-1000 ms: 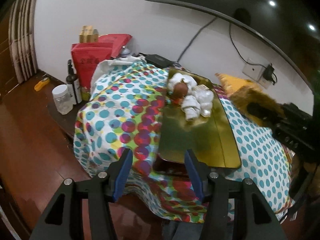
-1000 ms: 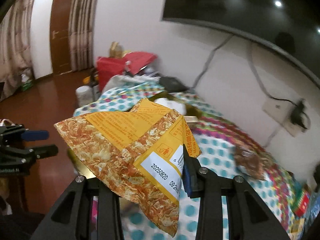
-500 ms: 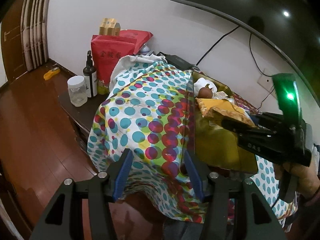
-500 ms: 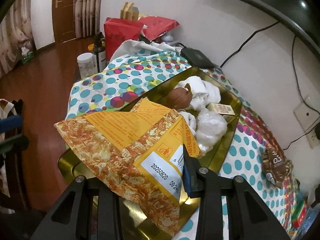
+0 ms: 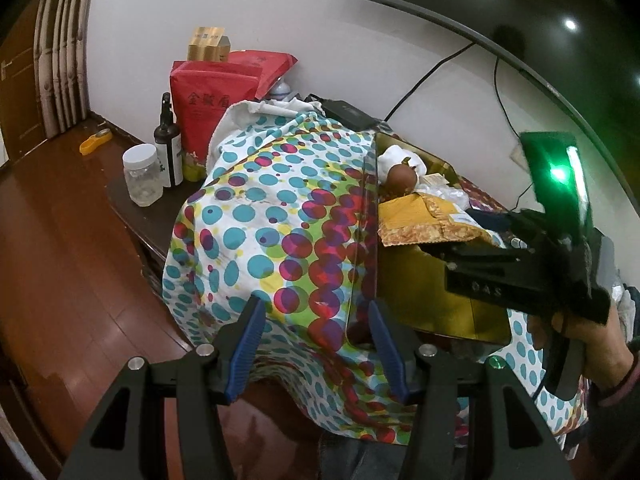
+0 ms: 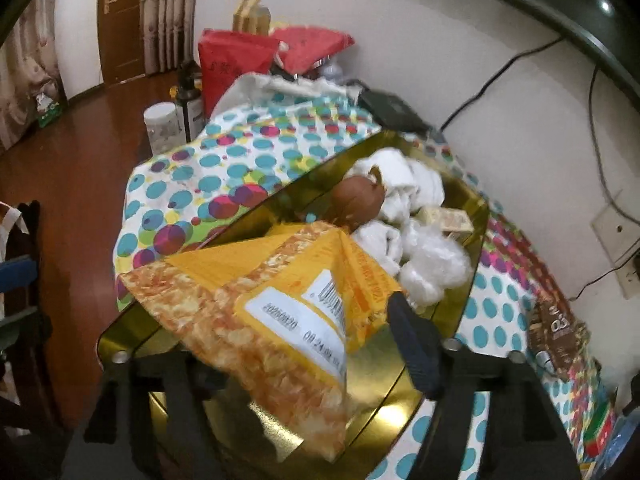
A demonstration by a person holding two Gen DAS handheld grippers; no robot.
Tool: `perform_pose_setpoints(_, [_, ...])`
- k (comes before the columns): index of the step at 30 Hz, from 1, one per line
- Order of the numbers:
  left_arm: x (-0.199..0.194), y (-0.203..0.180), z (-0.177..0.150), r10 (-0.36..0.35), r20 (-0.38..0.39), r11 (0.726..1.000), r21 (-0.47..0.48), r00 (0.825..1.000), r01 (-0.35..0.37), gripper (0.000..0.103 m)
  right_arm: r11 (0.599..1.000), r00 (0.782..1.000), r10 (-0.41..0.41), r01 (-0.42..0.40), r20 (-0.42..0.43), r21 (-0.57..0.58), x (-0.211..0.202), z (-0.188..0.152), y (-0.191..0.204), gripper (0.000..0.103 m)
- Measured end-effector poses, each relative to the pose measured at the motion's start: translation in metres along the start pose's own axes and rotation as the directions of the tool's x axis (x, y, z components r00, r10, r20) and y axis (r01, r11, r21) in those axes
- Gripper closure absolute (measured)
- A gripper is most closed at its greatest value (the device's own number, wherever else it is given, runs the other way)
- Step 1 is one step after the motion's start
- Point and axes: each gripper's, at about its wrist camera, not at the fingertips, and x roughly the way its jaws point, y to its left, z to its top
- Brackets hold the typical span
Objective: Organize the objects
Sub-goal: 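Carry the orange snack bag into the gold tray and open the right tool, then grasp the brown snack bag on the bed with the right tool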
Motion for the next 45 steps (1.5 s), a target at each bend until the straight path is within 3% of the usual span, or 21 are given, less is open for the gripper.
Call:
perform_pose_setpoints(7, [0.000, -0.010, 0.001, 0.006, 0.005, 1.000, 0.027, 1.000, -0.006, 0.048, 0.999, 0.999, 0.036, -0.036, 0.016, -0.020, -0.025, -0.016, 0.001, 0.029])
perform_pose_setpoints(11, [-0.001, -0.027, 0.003, 0.002, 0.008, 0.998, 0.071, 1.000, -0.002, 0.048, 0.998, 0.995, 0.058, -0.060, 0.081, 0.012, -0.054, -0.033, -0.009, 0.028])
perform_pose_setpoints(16, [0.001, -0.059, 0.007, -0.028, 0.003, 0.990, 0.137, 1.000, 0.028, 0.048, 0.996, 0.983, -0.007, -0.009, 0.181, 0.090, -0.087, -0.062, -0.045, 0.021])
perform_pose_setpoints(21, [0.011, -0.099, 0.004, -0.073, -0.027, 0.976, 0.203, 0.997, 0.077, 0.048, 0.973, 0.971, -0.174, 0.143, 0.165, 0.184, -0.093, -0.105, -0.103, 0.021])
perform_pose_setpoints(26, [0.024, -0.135, 0.000, -0.116, -0.069, 0.960, 0.248, 0.991, 0.130, 0.048, 0.934, 0.946, -0.308, 0.281, 0.100, 0.220, -0.084, -0.139, -0.154, 0.021])
perform_pose_setpoints(29, [0.032, -0.159, 0.000, -0.129, -0.084, 0.946, 0.288, 0.988, 0.148, 0.048, 0.923, 0.936, -0.343, 0.322, 0.075, 0.209, -0.073, -0.149, -0.176, 0.020])
perform_pose_setpoints(35, [0.046, -0.195, 0.010, -0.166, -0.108, 0.925, 0.327, 0.980, 0.193, 0.048, 0.899, 0.897, -0.437, 0.434, 0.062, 0.054, -0.029, -0.141, -0.189, 0.021])
perform_pose_setpoints(40, [0.061, -0.211, 0.027, -0.165, -0.111, 0.926, 0.324, 0.980, 0.193, 0.048, 0.893, 0.893, -0.445, 0.448, 0.062, -0.049, 0.009, -0.123, -0.193, 0.028])
perform_pose_setpoints(45, [0.080, -0.223, 0.039, -0.155, -0.119, 0.928, 0.324, 0.981, 0.186, 0.048, 0.894, 0.894, -0.447, 0.447, 0.037, -0.004, 0.038, -0.112, -0.213, 0.028])
